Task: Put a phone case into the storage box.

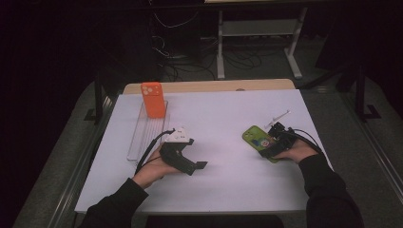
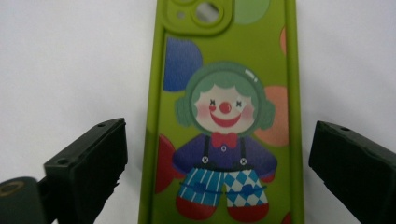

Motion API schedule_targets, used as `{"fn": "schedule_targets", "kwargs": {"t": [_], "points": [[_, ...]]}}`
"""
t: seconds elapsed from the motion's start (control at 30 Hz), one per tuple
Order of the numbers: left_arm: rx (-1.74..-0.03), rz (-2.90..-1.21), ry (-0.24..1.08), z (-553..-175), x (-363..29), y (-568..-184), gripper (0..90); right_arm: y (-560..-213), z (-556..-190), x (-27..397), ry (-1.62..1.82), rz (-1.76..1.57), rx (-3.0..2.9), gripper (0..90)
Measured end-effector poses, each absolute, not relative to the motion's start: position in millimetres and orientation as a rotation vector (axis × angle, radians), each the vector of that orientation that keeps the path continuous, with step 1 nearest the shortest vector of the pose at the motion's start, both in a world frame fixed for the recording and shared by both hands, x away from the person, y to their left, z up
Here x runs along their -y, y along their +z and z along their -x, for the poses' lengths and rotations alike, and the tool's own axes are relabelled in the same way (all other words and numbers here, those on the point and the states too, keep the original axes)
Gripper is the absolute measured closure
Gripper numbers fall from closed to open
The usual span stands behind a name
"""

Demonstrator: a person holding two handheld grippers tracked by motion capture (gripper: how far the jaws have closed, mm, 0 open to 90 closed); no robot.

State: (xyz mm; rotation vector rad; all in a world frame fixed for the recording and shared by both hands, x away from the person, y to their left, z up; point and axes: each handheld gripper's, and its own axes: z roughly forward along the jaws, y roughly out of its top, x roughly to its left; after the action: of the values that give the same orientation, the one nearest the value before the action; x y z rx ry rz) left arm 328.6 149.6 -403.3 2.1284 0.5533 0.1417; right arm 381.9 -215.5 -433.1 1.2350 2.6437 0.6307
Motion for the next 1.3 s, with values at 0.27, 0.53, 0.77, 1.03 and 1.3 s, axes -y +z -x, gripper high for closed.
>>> {"fn": "schedule_targets", "kwargs": {"t": [0.27, 0.53, 0.77, 1.03, 1.3], "points": [[-0.576, -2.120, 0.129, -328, -149, -404, 0.0, -436, -380, 214, 0.562, -1.236, -2.662, 11.8], [-0.573, -2.125, 0.128, -328, -148, -404, 0.0, -435, -379, 213, 0.554, -1.230, -2.669, 14.2], [-0.568, -2.134, 0.127, -329, -149, -405, 0.0, -436, -378, 214, 0.577, -1.228, -2.662, 15.4], [-0.575, -2.136, 0.111, -330, -149, -407, 0.0, -431, -376, 217, 0.653, -1.204, -2.678, 15.5], [-0.558, -2.147, 0.086, -333, -148, -403, 0.0, -406, -372, 213, 0.759, -1.125, -2.677, 15.4]]}}
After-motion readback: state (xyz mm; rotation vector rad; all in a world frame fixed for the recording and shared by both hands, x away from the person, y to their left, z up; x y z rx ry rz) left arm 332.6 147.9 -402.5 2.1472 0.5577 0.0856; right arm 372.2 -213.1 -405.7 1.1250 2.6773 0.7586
